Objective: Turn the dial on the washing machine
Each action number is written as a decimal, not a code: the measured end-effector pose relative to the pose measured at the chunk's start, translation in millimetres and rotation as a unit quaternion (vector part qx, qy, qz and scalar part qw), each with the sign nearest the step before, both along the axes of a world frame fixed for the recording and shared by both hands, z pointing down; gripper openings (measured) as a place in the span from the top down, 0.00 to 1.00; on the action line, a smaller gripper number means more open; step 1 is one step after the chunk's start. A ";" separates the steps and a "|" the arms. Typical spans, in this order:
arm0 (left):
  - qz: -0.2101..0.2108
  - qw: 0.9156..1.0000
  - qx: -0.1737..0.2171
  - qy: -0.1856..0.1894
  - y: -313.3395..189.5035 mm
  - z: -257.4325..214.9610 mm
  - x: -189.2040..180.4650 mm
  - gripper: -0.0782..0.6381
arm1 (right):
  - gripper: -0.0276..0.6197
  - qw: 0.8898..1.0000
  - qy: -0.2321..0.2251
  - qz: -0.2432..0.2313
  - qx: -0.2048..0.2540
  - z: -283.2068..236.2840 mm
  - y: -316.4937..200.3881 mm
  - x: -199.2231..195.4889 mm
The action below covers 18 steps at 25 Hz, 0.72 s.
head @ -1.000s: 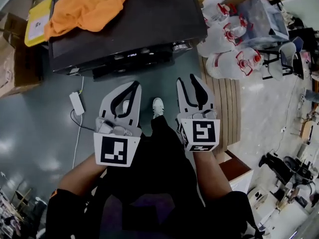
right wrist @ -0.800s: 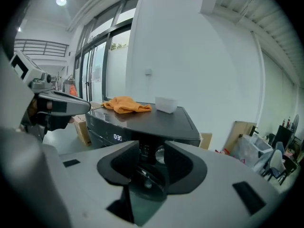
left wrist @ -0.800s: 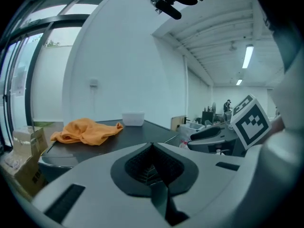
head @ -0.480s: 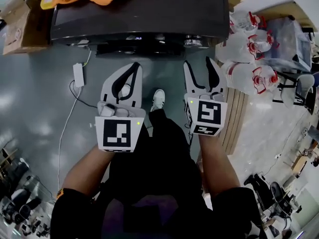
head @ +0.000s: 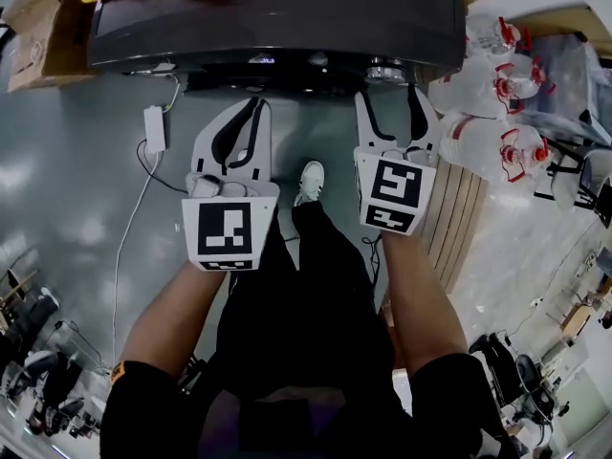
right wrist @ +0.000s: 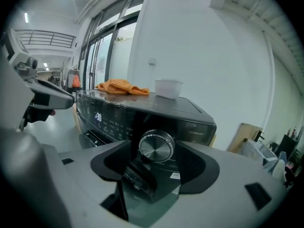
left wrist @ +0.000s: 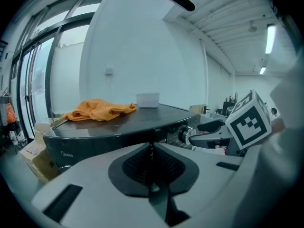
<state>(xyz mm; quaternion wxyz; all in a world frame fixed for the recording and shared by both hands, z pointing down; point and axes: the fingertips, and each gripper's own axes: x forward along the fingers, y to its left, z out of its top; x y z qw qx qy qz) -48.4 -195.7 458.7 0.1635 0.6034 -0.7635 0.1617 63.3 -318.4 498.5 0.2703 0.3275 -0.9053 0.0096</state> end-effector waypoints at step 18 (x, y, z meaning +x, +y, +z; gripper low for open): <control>-0.023 0.998 -0.046 0.021 5.6 59.9 -29.6 0.51 | 0.50 1.000 0.003 0.026 0.008 19.5 -13.8 -4.2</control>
